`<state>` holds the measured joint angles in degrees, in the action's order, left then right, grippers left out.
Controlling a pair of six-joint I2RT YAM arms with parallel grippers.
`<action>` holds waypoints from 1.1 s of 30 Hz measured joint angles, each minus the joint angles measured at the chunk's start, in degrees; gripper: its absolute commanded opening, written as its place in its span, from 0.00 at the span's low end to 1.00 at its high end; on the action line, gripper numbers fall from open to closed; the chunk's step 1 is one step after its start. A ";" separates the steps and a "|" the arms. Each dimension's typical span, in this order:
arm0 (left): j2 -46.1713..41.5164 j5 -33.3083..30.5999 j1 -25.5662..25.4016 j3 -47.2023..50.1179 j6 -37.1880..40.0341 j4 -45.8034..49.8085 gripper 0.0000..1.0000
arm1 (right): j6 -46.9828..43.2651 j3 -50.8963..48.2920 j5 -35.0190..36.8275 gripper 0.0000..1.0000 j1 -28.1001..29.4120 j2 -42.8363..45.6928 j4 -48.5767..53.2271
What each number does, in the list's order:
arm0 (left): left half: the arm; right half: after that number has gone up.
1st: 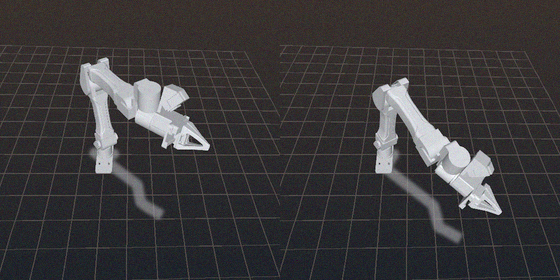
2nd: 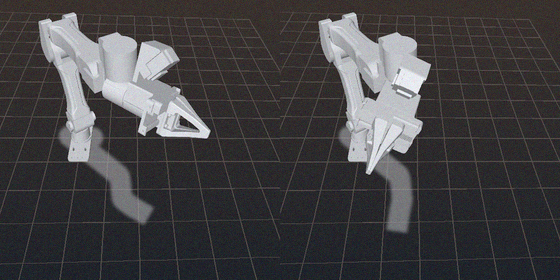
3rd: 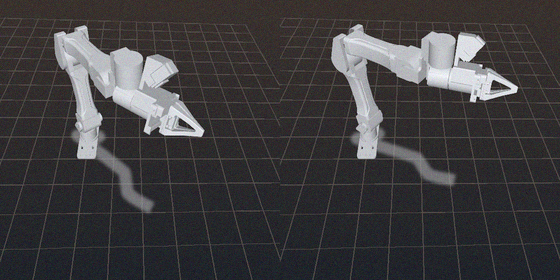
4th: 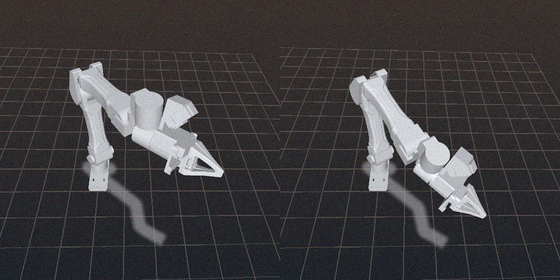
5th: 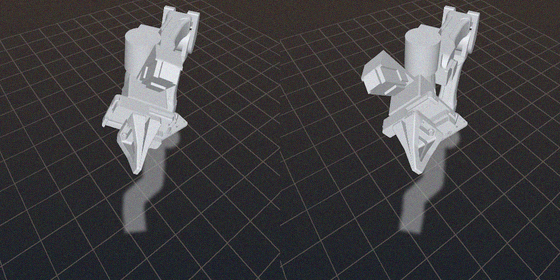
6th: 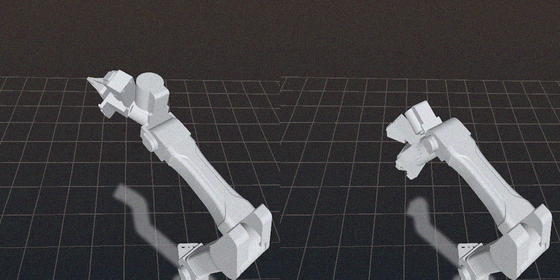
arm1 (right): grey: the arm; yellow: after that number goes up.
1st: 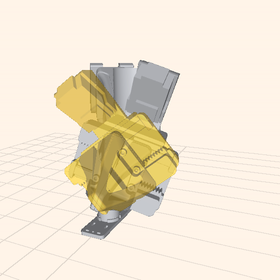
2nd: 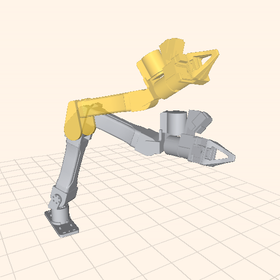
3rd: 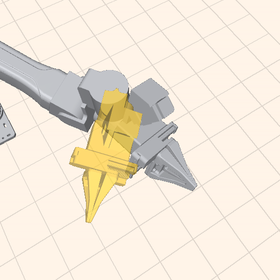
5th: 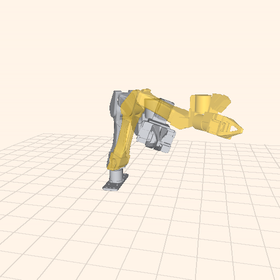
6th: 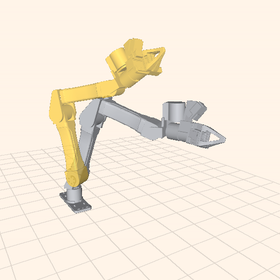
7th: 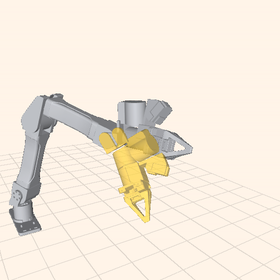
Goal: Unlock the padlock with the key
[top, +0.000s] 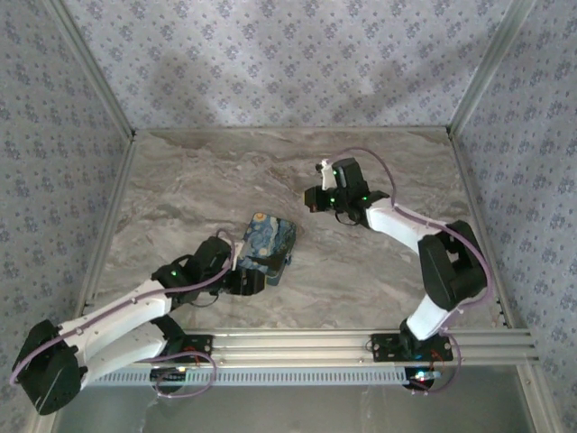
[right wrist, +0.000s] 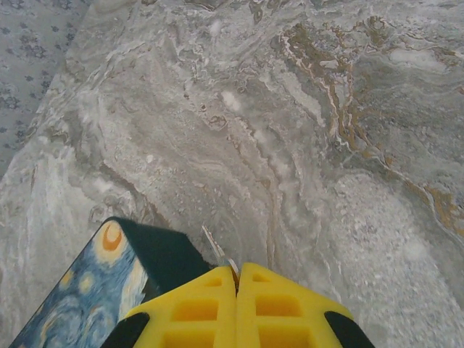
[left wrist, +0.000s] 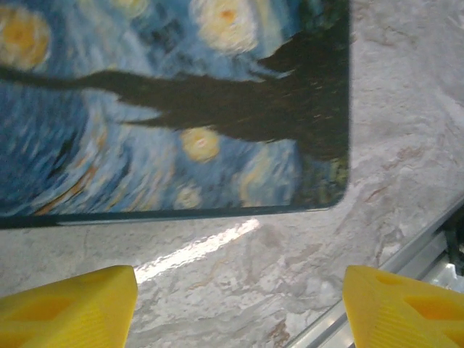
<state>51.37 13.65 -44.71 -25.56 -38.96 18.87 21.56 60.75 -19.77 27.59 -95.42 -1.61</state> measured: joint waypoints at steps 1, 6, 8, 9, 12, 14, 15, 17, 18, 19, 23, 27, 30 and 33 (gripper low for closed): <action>0.39 -0.33 0.00 0.28 -0.24 -0.94 0.77 | 0.00 0.72 0.13 0.00 0.22 -1.03 -0.20; 3.41 -2.54 0.02 0.20 -0.68 -5.79 0.80 | -0.02 3.85 0.13 0.00 0.96 -5.16 -0.35; 5.62 -3.04 0.15 0.00 -0.57 -7.82 0.80 | -0.04 5.07 0.11 0.00 1.27 -6.82 -0.35; 6.69 -3.17 0.44 -0.31 -0.55 -8.48 0.80 | -0.04 5.44 0.09 0.00 1.40 -7.56 -0.37; 10.10 -3.61 1.31 -1.75 -0.48 -10.56 0.80 | -0.33 6.38 0.09 0.00 1.88 -9.70 0.13; 11.41 -3.93 2.03 -2.38 -0.20 -11.89 0.80 | -0.63 6.64 0.09 0.00 2.14 -10.54 0.11; 11.87 -4.07 2.51 -2.78 -0.09 -12.48 0.81 | -0.68 6.64 0.09 0.00 2.19 -10.75 0.20; 12.50 -4.09 3.63 -3.32 0.15 -13.53 0.82 | -0.94 6.54 0.09 0.00 2.29 -10.82 0.20; 12.90 -4.09 4.28 -3.72 0.33 -13.90 0.82 | -1.11 6.34 0.09 0.00 2.29 -10.78 0.13; 13.40 -4.04 4.87 -4.15 0.55 -14.51 0.82 | -1.31 6.01 0.11 0.00 2.29 -10.78 0.09; 16.98 -4.04 7.19 -7.21 1.73 -15.06 0.82 | -1.55 2.78 1.11 0.00 2.10 -9.25 -0.92; 22.43 -3.82 8.85 -10.86 3.06 -15.61 0.82 | -1.68 -1.31 4.00 0.00 1.53 -5.33 -0.90; 27.28 -3.34 10.01 -13.97 4.00 -16.28 0.81 | -1.49 -3.69 6.27 0.00 1.46 -2.91 -0.68; 31.45 -2.58 11.15 -17.29 4.63 -16.57 0.81 | -1.05 -5.31 9.11 0.00 1.49 -1.09 -0.15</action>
<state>82.83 11.07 -33.56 -42.85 -34.33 2.31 20.51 55.44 -10.66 29.08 -96.51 -1.76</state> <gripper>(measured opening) 0.814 0.064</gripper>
